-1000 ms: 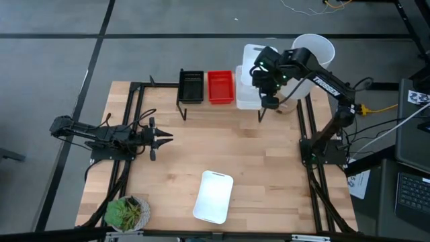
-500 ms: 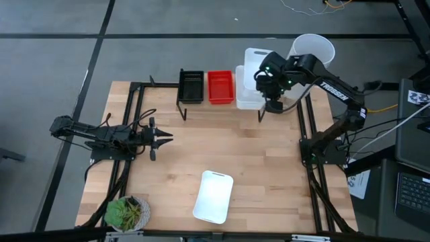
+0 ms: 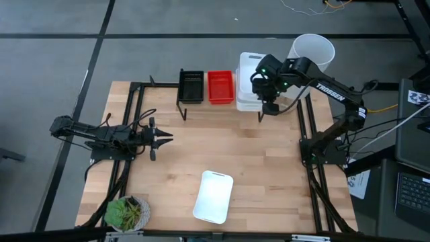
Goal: Stack baskets on shelf by color
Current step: Stack the top white bin on top of the white bin on the shelf
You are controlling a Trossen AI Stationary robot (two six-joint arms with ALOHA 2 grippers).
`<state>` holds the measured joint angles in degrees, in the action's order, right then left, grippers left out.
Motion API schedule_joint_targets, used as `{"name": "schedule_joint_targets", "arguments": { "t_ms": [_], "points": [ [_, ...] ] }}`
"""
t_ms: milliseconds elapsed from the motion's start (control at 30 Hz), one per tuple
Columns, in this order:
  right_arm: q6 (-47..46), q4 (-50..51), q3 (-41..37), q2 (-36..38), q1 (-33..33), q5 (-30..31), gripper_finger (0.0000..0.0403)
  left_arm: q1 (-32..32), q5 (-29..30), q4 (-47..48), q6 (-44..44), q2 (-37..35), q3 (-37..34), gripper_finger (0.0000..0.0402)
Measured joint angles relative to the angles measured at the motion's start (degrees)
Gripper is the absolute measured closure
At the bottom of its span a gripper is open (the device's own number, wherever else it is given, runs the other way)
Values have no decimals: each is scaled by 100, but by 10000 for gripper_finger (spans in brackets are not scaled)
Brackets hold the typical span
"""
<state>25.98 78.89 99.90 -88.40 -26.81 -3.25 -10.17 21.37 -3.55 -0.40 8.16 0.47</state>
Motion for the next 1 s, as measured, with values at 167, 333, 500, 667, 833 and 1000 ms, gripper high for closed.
{"name": "schedule_joint_targets", "arguments": {
  "t_ms": [167, 333, 500, 667, 833, 1000],
  "points": [
    [-17, 19, 0, 0, 0, -17, 403, 1, 1, 0, 0, 0, 0, 327],
    [-15, 22, 0, -10, 0, -295, 403, 2, 1, 0, 0, 0, 0, 327],
    [-17, 31, 0, -17, 0, -288, 403, 2, 1, 0, 0, 0, 0, 327],
    [-20, 74, 0, -26, 0, -237, 403, 0, 1, 0, 0, 0, 0, 327],
    [-20, 84, 0, -58, 0, -238, 403, 1, 0, 0, 0, 0, 0, 327],
    [-22, 92, 0, -85, 0, -235, 398, 2, 0, 0, 0, 0, 0, 327]
  ]
}}
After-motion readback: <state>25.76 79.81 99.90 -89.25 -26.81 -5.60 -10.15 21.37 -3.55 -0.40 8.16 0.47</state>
